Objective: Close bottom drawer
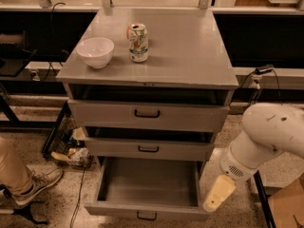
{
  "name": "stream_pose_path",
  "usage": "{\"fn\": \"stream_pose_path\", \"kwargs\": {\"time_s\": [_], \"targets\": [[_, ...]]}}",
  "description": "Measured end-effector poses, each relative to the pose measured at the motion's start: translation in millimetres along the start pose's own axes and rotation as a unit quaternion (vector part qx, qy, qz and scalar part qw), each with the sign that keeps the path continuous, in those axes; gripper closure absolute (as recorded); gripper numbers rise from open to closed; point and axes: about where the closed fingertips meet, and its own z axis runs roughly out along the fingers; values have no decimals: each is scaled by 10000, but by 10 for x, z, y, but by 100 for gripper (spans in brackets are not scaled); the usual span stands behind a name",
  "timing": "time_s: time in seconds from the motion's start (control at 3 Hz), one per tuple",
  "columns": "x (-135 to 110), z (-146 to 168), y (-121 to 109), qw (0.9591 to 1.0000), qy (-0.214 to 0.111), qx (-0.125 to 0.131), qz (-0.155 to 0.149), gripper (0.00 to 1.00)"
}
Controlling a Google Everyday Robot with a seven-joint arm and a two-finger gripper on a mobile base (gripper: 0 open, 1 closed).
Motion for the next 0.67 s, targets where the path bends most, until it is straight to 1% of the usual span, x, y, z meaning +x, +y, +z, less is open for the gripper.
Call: {"fn": "stream_pose_path", "kwargs": {"time_s": [0.33,0.67], "targets": [[-62,715,-102,9993,-221,-280,82,0],[-36,1358,-147,9969,-306,-652,331,0]]}}
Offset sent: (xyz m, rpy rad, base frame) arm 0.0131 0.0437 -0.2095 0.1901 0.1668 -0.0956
